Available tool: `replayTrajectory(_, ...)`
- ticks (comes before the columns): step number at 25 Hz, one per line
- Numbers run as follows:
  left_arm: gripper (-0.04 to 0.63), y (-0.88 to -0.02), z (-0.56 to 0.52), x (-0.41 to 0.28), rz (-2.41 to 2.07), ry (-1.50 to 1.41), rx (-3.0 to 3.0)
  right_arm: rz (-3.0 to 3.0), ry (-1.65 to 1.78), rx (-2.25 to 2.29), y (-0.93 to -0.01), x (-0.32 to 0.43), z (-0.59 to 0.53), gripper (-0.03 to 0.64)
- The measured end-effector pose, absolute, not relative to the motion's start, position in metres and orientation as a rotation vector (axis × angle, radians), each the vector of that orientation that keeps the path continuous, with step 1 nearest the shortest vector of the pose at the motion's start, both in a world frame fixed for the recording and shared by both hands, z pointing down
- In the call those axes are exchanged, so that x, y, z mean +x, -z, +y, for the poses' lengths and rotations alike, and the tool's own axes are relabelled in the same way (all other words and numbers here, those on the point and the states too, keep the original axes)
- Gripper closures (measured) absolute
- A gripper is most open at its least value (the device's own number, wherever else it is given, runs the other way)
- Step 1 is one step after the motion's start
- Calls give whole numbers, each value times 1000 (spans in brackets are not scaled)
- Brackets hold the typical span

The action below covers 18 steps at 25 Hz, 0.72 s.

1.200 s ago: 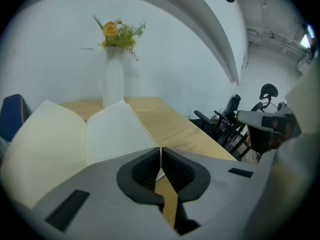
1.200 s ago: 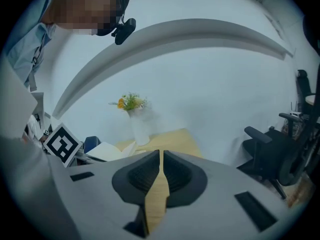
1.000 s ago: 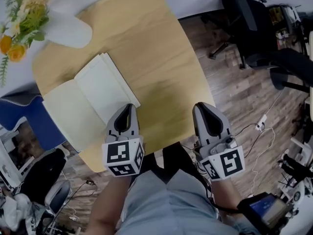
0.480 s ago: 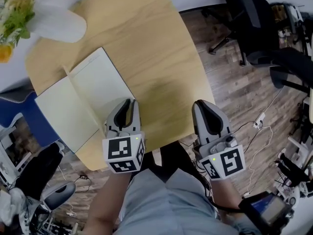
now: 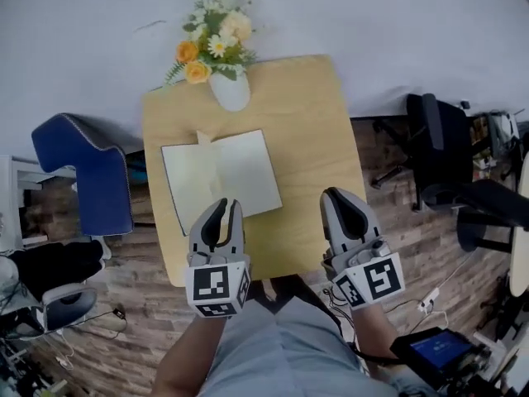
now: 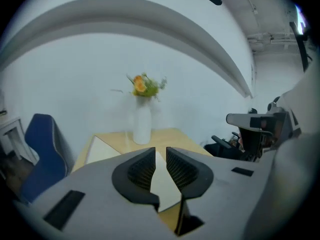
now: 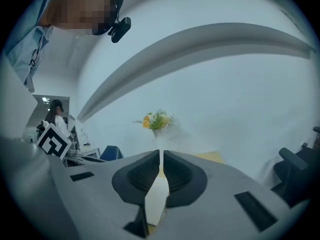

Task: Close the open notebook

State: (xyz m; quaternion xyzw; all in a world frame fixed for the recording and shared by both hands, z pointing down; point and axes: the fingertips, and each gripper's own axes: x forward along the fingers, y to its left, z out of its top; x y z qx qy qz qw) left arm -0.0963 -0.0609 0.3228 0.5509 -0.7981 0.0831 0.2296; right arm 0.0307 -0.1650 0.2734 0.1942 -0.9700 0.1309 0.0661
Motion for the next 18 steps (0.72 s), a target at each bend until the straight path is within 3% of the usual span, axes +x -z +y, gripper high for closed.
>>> replayTrajectory(7,525,-255,66,-212,-2542,-80,1187,-3007,-326,315,-232,-64,-96,565)
replayTrajectory(12,525,-312,116,-257,-2512,-44,1007,-2971,-318,203,-251,-117,-69,565)
replayTrajectory(18,525,-397,84,-272,-2343,-25,1031,-2861,-348,236,-303,-144,-85,565)
